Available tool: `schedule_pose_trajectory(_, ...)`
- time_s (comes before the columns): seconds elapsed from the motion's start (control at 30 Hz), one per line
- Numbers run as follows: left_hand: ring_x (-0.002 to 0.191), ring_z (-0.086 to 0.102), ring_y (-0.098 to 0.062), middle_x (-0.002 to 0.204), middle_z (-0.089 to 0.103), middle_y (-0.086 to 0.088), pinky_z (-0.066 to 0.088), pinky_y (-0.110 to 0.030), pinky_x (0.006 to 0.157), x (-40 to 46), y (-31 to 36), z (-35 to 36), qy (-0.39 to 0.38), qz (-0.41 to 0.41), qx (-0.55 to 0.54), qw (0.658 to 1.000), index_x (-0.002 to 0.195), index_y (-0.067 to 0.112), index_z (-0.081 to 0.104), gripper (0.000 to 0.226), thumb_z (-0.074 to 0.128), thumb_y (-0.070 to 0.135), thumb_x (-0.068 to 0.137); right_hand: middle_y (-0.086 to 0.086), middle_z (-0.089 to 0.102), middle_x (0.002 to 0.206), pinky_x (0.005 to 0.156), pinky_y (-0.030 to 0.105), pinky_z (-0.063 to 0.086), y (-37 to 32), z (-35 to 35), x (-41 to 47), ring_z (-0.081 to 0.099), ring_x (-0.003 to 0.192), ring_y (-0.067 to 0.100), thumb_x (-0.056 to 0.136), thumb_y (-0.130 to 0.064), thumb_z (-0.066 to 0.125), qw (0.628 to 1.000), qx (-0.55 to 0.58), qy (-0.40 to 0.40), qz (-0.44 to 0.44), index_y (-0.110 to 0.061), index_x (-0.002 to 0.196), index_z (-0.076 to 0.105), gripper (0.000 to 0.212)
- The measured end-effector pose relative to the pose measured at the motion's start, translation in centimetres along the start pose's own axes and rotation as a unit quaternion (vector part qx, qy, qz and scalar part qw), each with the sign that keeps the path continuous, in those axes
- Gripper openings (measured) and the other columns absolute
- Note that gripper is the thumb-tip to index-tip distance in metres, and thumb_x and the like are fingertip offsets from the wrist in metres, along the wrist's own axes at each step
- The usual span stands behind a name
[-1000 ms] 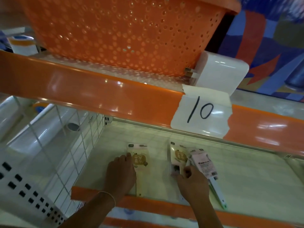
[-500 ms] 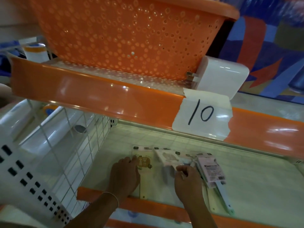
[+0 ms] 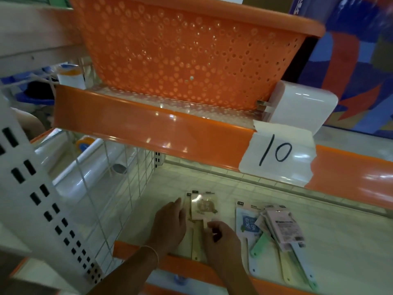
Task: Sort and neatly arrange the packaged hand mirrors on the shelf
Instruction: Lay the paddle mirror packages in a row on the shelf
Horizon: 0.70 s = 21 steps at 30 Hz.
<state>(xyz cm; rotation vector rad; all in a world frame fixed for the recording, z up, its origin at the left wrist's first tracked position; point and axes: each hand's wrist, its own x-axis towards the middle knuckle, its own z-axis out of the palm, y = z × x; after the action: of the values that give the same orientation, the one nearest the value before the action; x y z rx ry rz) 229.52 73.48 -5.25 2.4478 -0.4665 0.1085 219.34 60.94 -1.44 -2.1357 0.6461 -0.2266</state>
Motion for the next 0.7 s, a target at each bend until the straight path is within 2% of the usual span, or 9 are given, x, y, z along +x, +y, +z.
schedule_pose_trajectory(0.1,0.077,0.055,-0.026,0.081,0.057,-0.004,0.046,-0.037,0.067,-0.1,0.0,0.3,0.058,-0.001,0.031,0.998,0.076,0.015,0.067,0.045,0.032,0.040,0.090,-0.011,0.065,0.094,0.066,0.004,0.040,-0.1,0.5,-0.3,0.059,0.079,0.001,0.088,-0.027,0.060,0.997,-0.064,-0.040,-0.020,-0.025,0.112,0.064,0.024)
schedule_pose_trajectory(0.17,0.080,0.053,-0.025,0.085,0.058,-0.002,0.045,-0.037,0.068,0.0,-0.1,0.6,0.074,0.001,0.048,0.996,0.068,0.017,0.065,0.043,0.035,0.040,0.087,-0.010,0.067,0.101,0.076,0.006,0.042,-0.1,0.3,-0.3,0.060,0.086,0.003,0.088,-0.031,0.059,0.993,-0.098,-0.058,-0.031,-0.026,0.115,0.065,0.028)
schedule_pose_trajectory(0.27,0.092,0.053,-0.024,0.094,0.060,-0.001,0.046,-0.039,0.075,0.1,-0.7,1.2,0.069,-0.003,0.065,0.995,0.073,0.020,0.068,0.034,0.042,0.039,0.084,-0.010,0.071,0.100,0.084,0.014,0.047,-0.1,-0.7,0.0,0.062,0.083,0.001,0.087,-0.041,0.059,0.987,-0.141,-0.063,-0.052,-0.032,0.110,0.067,0.026)
schedule_pose_trajectory(0.33,0.098,0.052,-0.025,0.098,0.061,-0.001,0.045,-0.040,0.080,0.2,-1.0,1.4,0.068,-0.009,0.049,0.996,0.077,0.020,0.071,0.033,0.044,0.038,0.082,-0.011,0.071,0.094,0.085,0.021,0.052,0.3,-1.2,0.5,0.062,0.078,0.001,0.086,-0.046,0.061,0.989,-0.140,-0.008,-0.056,-0.032,0.104,0.069,0.025)
schedule_pose_trajectory(0.43,0.105,0.050,-0.024,0.103,0.062,0.001,0.044,-0.041,0.087,0.3,-1.0,1.3,0.052,-0.020,0.010,0.998,0.083,0.019,0.075,0.035,0.046,0.038,0.080,-0.008,0.065,0.106,0.087,0.032,0.053,0.8,-1.1,1.4,0.061,0.092,0.009,0.084,-0.053,0.060,0.990,-0.138,0.023,-0.024,-0.028,0.115,0.062,0.039)
schedule_pose_trajectory(0.5,0.106,0.050,-0.023,0.104,0.063,0.003,0.043,-0.040,0.087,0.3,-1.1,1.3,0.050,-0.006,0.011,0.999,0.084,0.021,0.075,0.040,0.041,0.041,0.081,-0.016,0.065,0.098,0.079,0.024,0.054,0.8,-0.8,1.5,0.060,0.086,0.000,0.083,-0.054,0.058,0.991,-0.131,0.015,-0.036,-0.037,0.106,0.059,0.029)
schedule_pose_trajectory(0.57,0.107,0.051,-0.023,0.105,0.063,0.005,0.041,-0.040,0.085,0.3,-1.3,1.4,0.052,0.009,0.030,0.998,0.085,0.024,0.075,0.033,0.045,0.039,0.082,-0.023,0.062,0.083,0.069,0.005,0.042,0.2,-0.8,1.1,0.057,0.077,-0.006,0.085,-0.043,0.060,0.990,-0.124,0.010,-0.060,-0.043,0.096,0.055,0.012)
schedule_pose_trajectory(0.6,0.108,0.051,-0.023,0.106,0.063,0.006,0.040,-0.041,0.084,0.3,-1.3,1.5,0.052,0.017,0.039,0.998,0.088,0.026,0.074,0.028,0.049,0.037,0.082,-0.022,0.062,0.083,0.066,0.001,0.037,0.4,-0.6,1.1,0.057,0.077,-0.006,0.087,-0.037,0.061,0.991,-0.115,0.013,-0.067,-0.042,0.098,0.057,0.013)
schedule_pose_trajectory(0.7,0.111,0.049,-0.022,0.109,0.062,0.006,0.039,-0.041,0.084,0.3,-1.3,1.5,0.045,0.029,0.049,0.997,0.097,0.029,0.073,0.027,0.051,0.034,0.083,-0.014,0.069,0.095,0.074,0.011,0.046,1.4,0.1,1.2,0.061,0.086,0.003,0.087,-0.033,0.060,0.991,-0.109,0.036,-0.074,-0.029,0.111,0.066,0.025)
